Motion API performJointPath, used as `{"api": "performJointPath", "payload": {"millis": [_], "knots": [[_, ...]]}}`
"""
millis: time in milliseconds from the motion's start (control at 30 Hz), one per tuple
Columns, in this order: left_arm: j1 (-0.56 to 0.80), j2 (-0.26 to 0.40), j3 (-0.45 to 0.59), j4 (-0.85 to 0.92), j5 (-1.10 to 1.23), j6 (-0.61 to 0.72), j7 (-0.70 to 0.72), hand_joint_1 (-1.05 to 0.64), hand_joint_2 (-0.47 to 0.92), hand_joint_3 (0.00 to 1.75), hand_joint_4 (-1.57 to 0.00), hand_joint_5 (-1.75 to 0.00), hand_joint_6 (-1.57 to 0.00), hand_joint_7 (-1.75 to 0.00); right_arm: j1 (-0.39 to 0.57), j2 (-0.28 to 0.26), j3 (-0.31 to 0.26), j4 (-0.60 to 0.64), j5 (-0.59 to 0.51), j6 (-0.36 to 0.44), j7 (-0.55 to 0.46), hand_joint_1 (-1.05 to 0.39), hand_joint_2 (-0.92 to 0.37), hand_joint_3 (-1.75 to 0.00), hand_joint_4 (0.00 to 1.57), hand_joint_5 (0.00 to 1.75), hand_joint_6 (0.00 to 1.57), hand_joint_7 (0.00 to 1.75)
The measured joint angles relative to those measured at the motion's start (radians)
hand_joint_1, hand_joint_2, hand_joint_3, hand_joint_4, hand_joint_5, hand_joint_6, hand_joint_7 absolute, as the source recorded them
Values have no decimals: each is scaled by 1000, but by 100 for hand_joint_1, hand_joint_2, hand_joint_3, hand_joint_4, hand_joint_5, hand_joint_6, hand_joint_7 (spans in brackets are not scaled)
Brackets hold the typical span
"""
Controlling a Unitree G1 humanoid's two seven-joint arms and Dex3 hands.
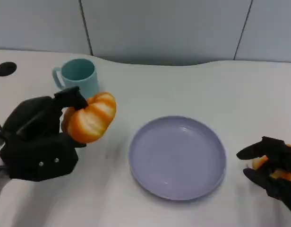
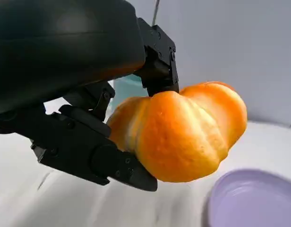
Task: Grasp the bread from the table and place it into the plate.
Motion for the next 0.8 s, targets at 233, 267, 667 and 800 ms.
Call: {"api": "performJointPath", "payload": {"millis": [233,267,667,800], "knots": [[11,-12,15,-121,-35,-9,-94,-25,90,3,-85,-175,-63,-175,-1,2,2,0,-1,8,0,-26,-92,-22,71,122,68,88],[11,-19,13,-121,-35,-10,-104,-25,90,3,-85,-175,-63,-175,-1,3,2,0,-1,14,0,-26,-92,-22,71,122,68,88],[-175,-174,-106,68,-1,-86,-155,-20,89,2,-86,-175,-61,-175,5,10,4,-25,-2,23,-5,-26,-92,-21,71,123,68,89],[-230,-215,-144,140,38,-111,-154,-20,89,2,-85,-175,-63,-175,7,13,3,-30,-2,23,-5,-27,-92,-21,71,123,68,89]]}}
